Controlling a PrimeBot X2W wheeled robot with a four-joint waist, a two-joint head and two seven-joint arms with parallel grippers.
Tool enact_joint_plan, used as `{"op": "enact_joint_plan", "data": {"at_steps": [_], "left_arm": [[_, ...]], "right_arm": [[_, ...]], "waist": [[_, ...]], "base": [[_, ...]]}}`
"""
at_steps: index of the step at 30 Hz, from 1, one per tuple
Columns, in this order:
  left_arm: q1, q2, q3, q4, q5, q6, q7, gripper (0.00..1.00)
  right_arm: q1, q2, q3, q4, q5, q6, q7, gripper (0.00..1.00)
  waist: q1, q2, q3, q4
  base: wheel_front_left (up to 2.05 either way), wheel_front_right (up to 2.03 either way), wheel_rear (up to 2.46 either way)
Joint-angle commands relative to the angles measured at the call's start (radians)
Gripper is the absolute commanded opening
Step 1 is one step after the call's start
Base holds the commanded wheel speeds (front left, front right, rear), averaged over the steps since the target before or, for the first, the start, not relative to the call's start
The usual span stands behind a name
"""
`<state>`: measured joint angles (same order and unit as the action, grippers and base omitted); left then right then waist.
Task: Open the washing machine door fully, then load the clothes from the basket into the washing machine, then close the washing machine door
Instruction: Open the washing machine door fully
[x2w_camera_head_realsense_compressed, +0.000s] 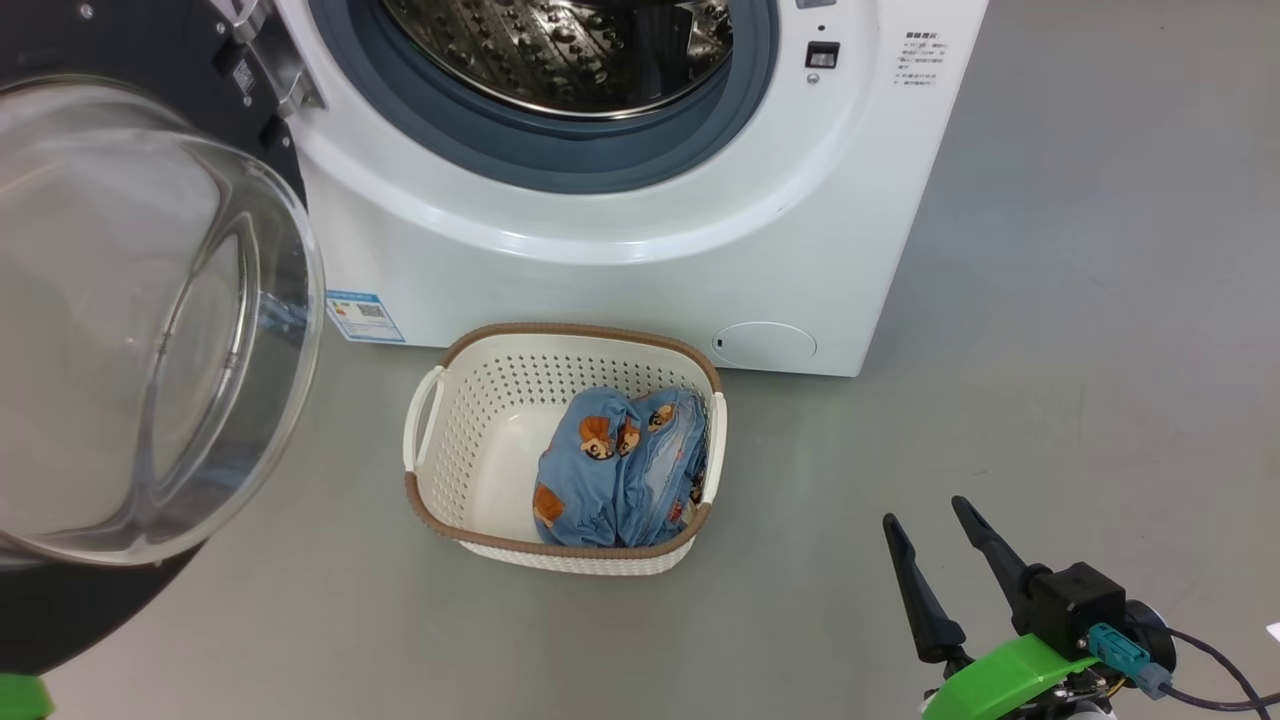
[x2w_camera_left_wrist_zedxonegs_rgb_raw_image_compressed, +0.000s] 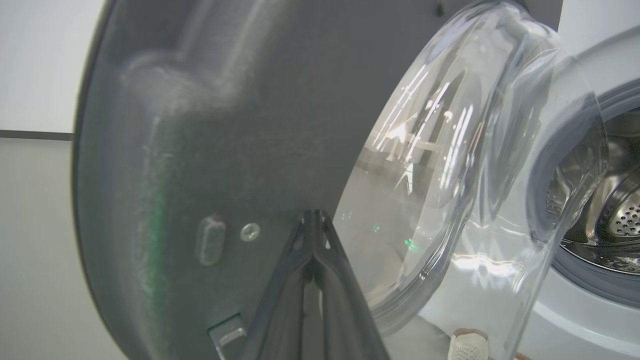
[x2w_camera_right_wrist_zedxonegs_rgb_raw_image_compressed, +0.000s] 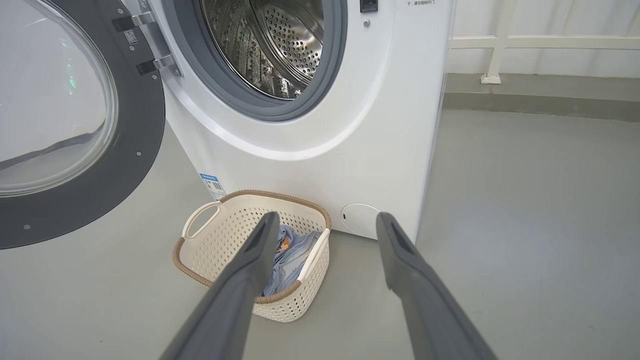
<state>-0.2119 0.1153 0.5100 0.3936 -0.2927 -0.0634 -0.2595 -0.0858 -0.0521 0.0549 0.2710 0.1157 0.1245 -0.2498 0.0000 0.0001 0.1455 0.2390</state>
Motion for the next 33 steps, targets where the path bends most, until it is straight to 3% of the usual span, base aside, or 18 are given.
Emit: {"op": "enact_joint_plan", "data": {"at_steps": [1,15,27,33], "left_arm": [[-0.041,0.063,0.05,0.001,0.005,-0.003,-0.002,0.0],[-0.085,0.082,0.081,0.064,0.055,-0.043,-0.002,0.0],[0.01,-0.027,0.041,-0.124,0.067,-0.066,-0.002,0.0],[0.082,-0.061,-0.045,-0.249,0.066,-0.067,-0.002,0.0]], "right_arm": [[-0.036,0.002,0.028,-0.019,-0.008,0.006,-0.012,1.0],[-0.041,0.002,0.029,-0.018,0.0,0.006,-0.012,1.0],[-0.042,0.002,0.03,-0.019,0.014,0.006,-0.012,1.0],[-0.041,0.002,0.037,-0.02,0.017,0.006,-0.012,1.0]], "waist": [[0.0,-0.0001,0.001,-0.001],[0.0,-0.0001,-0.001,-0.004],[0.0,-0.0001,-0.011,-0.004],[0.0,-0.0001,-0.021,-0.015]], "base": [[0.0,0.0,0.0],[0.0,0.0,0.0],[0.0,0.0,0.0],[0.0,0.0,0.0]]}}
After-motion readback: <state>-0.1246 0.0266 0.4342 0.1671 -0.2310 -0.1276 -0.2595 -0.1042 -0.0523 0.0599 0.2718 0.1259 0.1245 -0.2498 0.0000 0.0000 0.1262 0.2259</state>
